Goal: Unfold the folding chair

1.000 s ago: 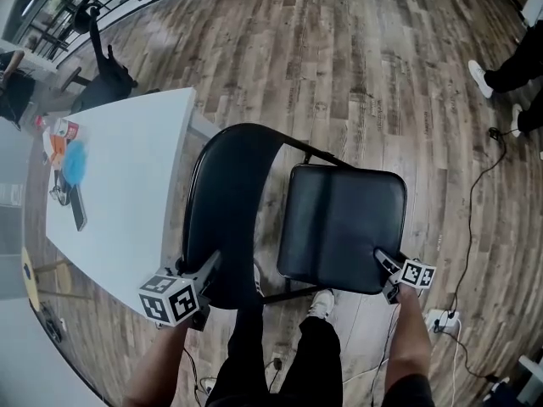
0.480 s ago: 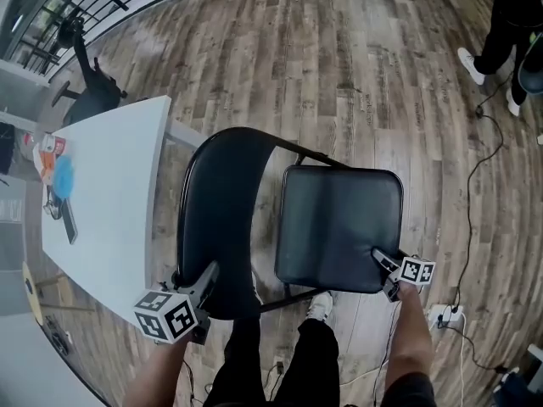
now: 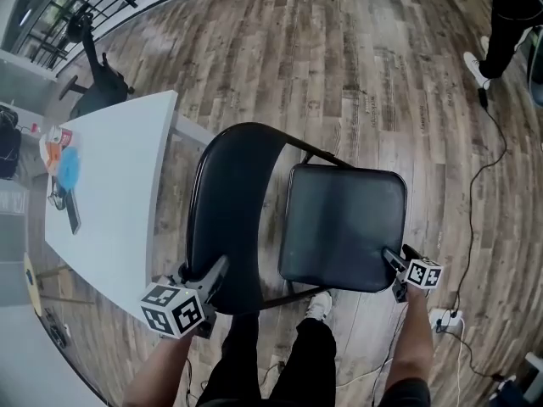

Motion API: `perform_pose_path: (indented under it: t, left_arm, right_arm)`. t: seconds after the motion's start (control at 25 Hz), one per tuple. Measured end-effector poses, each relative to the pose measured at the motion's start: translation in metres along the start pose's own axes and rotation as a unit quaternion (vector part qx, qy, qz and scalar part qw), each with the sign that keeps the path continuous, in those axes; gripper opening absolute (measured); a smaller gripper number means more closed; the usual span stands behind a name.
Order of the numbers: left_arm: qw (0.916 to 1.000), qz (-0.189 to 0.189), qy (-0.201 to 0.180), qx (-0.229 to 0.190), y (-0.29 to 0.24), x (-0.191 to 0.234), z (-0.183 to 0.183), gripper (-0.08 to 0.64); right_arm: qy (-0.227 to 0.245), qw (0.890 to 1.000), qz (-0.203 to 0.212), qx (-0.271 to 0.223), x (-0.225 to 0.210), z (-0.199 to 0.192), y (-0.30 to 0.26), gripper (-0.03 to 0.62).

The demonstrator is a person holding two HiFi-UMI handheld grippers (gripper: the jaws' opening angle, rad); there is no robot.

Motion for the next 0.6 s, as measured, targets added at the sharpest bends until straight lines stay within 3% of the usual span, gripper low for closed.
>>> perform_pose_path:
  t: [0.08, 0.24, 0.36, 0.48, 0.6]
  left_arm:
    - [0.9997, 0.015, -0.005, -0.021, 0.009, 0.003, 0.004, 0.221]
    - [0.9919, 0.065, -0.102, -0.039, 0.048, -0.002, 0.02, 0.238]
    - [0.988, 0.07, -0.129, -0.048, 0.082, -0.008, 0.037, 0.238]
    - [0.9913, 0.052, -0.102, -0.065, 0.112, -0.017, 0.046, 0.235]
    - [0.9936, 0.015, -0.077, -0.082, 0.135, -0.038, 0.048, 0.204]
  right_arm:
    - [0.035, 0.998, -0.045, -0.036, 0.009, 0.015, 0.023, 0.419]
    - [0.107, 0.984, -0.089, -0.11, 0.073, 0.043, 0.086, 0.417]
    - [0.152, 0.978, -0.065, -0.129, 0.147, 0.047, 0.122, 0.417]
    - [0.191, 0.974, -0.016, -0.118, 0.23, 0.039, 0.144, 0.416]
    - [0.269, 0.958, 0.016, -0.101, 0.316, 0.026, 0.17, 0.411]
Point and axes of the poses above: the fingertips, and each gripper's own axes: y backward along the fingers, x to its left, z out of its top, the point moved 5 cm from there along y, backward along the fingers, and after that the axes turned 2 degrees about -x, right-handed, at the moved point
